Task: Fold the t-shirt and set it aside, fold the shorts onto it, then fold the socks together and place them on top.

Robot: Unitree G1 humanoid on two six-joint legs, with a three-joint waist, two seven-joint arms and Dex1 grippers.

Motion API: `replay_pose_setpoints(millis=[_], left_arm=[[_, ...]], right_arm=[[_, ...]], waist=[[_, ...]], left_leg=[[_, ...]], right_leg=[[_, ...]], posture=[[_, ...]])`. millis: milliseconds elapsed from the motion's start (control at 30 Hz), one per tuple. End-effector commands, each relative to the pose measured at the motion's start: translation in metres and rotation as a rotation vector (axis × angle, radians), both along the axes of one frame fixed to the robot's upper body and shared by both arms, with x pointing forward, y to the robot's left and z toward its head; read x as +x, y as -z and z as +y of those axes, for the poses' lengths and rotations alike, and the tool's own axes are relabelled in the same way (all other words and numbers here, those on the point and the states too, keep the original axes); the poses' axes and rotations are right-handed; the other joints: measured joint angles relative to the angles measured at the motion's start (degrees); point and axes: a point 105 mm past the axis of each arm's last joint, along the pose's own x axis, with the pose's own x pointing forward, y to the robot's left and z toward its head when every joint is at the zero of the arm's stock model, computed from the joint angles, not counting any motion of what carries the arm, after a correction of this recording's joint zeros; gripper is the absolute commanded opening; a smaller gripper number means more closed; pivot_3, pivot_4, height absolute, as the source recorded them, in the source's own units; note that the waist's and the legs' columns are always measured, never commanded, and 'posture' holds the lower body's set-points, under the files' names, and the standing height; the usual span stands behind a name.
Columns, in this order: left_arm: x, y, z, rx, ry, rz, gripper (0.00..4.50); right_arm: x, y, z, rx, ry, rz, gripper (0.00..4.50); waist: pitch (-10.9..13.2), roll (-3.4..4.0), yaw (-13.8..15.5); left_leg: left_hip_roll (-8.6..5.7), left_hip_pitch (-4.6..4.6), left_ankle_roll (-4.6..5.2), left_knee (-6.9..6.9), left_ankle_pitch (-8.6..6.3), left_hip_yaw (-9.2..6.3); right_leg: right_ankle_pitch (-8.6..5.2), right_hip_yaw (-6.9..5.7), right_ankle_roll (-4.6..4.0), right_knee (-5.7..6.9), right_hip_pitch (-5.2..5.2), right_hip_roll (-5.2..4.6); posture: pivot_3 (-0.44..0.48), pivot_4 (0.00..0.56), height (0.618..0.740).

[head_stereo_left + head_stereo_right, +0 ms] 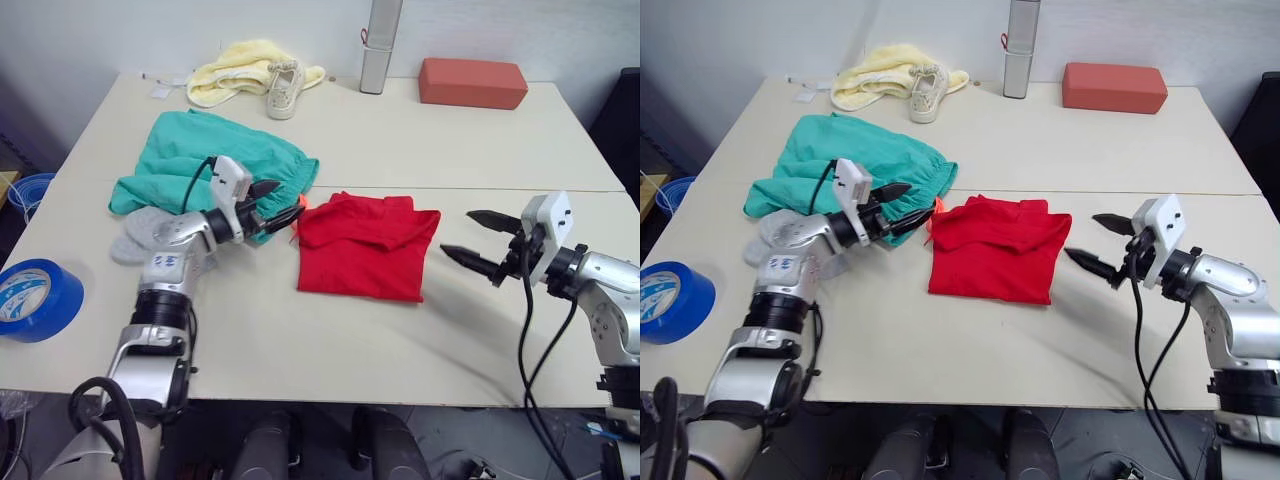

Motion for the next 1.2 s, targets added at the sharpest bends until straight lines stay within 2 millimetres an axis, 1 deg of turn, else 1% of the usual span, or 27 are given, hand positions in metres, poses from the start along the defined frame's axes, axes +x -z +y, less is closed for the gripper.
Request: replay_pose_setpoints(millis=[33, 100, 167, 200, 267, 333, 367, 433, 533, 700, 733, 833, 900, 1033, 1200], left_arm=[[-0.020, -0.010, 0.004, 0.117, 0.096, -0.127, 4.48], [-0.030, -0.009, 0.006, 0.107, 0.148, -0.130, 4.48], [-0.054, -0.008, 0.008, 0.075, 0.279, -0.098, 4.48], [-0.065, -0.005, 0.009, 0.075, 0.331, -0.077, 4.48], [-0.079, 0.000, 0.010, 0.085, 0.389, -0.040, 4.48], [-0.092, 0.006, 0.012, 0.082, 0.426, 0.027, 4.48], [-0.097, 0.007, 0.012, 0.079, 0.446, 0.050, 4.48], [-0.104, 0.007, 0.011, 0.066, 0.456, 0.072, 4.48], [-0.112, 0.009, 0.010, 0.060, 0.454, 0.083, 4.50], [-0.122, 0.015, 0.011, 0.060, 0.453, 0.092, 4.50], [-0.124, 0.016, 0.011, 0.060, 0.455, 0.092, 4.50], [-0.128, 0.018, 0.010, 0.064, 0.468, 0.083, 4.50], [-0.130, 0.020, 0.010, 0.061, 0.468, 0.077, 4.50], [-0.137, 0.024, 0.011, 0.061, 0.470, 0.091, 4.50], [-0.143, 0.027, 0.018, 0.060, 0.446, 0.110, 4.50]], right_arm=[[-0.033, 0.010, 0.045, -0.080, -0.198, -0.039, 4.50], [-0.039, 0.019, 0.055, -0.101, -0.221, -0.037, 4.50], [-0.041, 0.037, 0.073, -0.158, -0.238, -0.052, 4.50], [-0.038, 0.045, 0.078, -0.183, -0.221, -0.058, 4.50], [-0.032, 0.056, 0.081, -0.220, -0.195, -0.060, 4.50], [-0.021, 0.068, 0.082, -0.270, -0.144, -0.049, 4.50], [-0.018, 0.072, 0.084, -0.284, -0.137, -0.041, 4.50], [-0.012, 0.073, 0.088, -0.288, -0.119, -0.060, 4.50], [-0.002, 0.076, 0.091, -0.315, -0.078, -0.091, 3.89], [0.009, 0.080, 0.087, -0.353, -0.023, -0.129, 2.17], [0.010, 0.081, 0.087, -0.359, -0.022, -0.137, 1.76], [0.008, 0.081, 0.088, -0.347, -0.033, -0.127, 0.69], [0.001, 0.083, 0.088, -0.355, -0.059, -0.119, 0.02], [-0.016, 0.079, 0.089, -0.332, -0.085, -0.095, 0.02], [-0.056, 0.082, 0.091, -0.323, -0.142, -0.023, 0.02]], waist=[[0.00, 0.00, 0.00], [0.00, -0.01, 0.16], [-0.01, -0.01, 0.08], [-0.02, -0.04, -0.03], [-0.02, -0.04, -0.12], [-0.02, -0.04, -0.17], [-0.02, -0.04, -0.17], [-0.02, -0.04, -0.02], [-0.02, -0.04, -0.09], [-0.03, -0.04, -0.18], [-0.03, -0.04, -0.18], [-0.03, -0.04, -0.08], [-0.03, -0.04, -0.09], [-0.03, -0.04, -0.10], [-0.03, -0.04, 0.04]], left_leg=[[0.01, 0.02, -0.01, 0.00, -0.01, -0.01], [0.01, 0.00, -0.03, 0.00, -0.02, -0.04], [-0.06, -0.01, 0.00, 0.01, -0.04, -0.07], [-0.07, -0.01, 0.01, 0.00, -0.05, -0.07], [-0.06, 0.00, -0.02, 0.00, -0.07, -0.10], [-0.05, -0.01, -0.02, 0.00, -0.06, -0.11], [-0.07, -0.01, -0.02, 0.01, -0.05, -0.12], [-0.07, -0.01, -0.01, 0.02, -0.05, -0.13], [-0.08, -0.01, 0.00, 0.02, -0.04, -0.16], [-0.08, 0.00, 0.00, 0.01, -0.04, -0.15], [-0.08, 0.00, 0.00, 0.01, -0.04, -0.15], [-0.07, 0.01, 0.00, 0.01, -0.04, -0.16], [-0.08, 0.01, 0.00, 0.01, -0.04, -0.16], [-0.07, 0.01, 0.00, -0.03, -0.05, -0.18], [-0.05, 0.01, -0.01, -0.04, -0.06, -0.20]], right_leg=[[0.00, 0.04, 0.00, 0.00, 0.02, -0.06], [0.00, 0.13, 0.00, -0.03, 0.02, -0.19], [0.00, 0.15, 0.00, -0.04, 0.02, -0.38], [0.00, 0.18, 0.00, -0.05, 0.02, -0.41], [0.00, 0.21, -0.01, -0.06, 0.03, -0.43], [0.00, 0.21, -0.01, -0.05, 0.03, -0.41], [0.00, 0.21, -0.02, -0.03, 0.03, -0.42], [-0.01, 0.21, -0.02, -0.02, 0.03, -0.42], [-0.01, 0.21, -0.02, -0.01, 0.05, -0.43], [-0.01, 0.20, -0.02, -0.01, 0.06, -0.41], [-0.01, 0.20, -0.02, -0.01, 0.06, -0.40], [-0.01, 0.20, -0.03, 0.00, 0.06, -0.40], [-0.01, 0.20, -0.03, -0.01, 0.07, -0.42], [-0.01, 0.20, -0.03, -0.04, 0.07, -0.41], [-0.02, 0.19, -0.04, -0.08, 0.09, -0.43]], posture=[[0.000, 0.150, 0.740], [0.000, 0.150, 0.740], [0.000, 0.150, 0.740], [0.000, 0.150, 0.740], [0.000, 0.150, 0.740], [0.000, 0.150, 0.740], [0.000, 0.150, 0.740], [0.000, 0.150, 0.740], [0.000, 0.150, 0.740], [0.000, 0.150, 0.740], [0.000, 0.150, 0.740], [0.000, 0.150, 0.740], [0.000, 0.150, 0.740], [0.000, 0.150, 0.740], [0.000, 0.150, 0.740]])
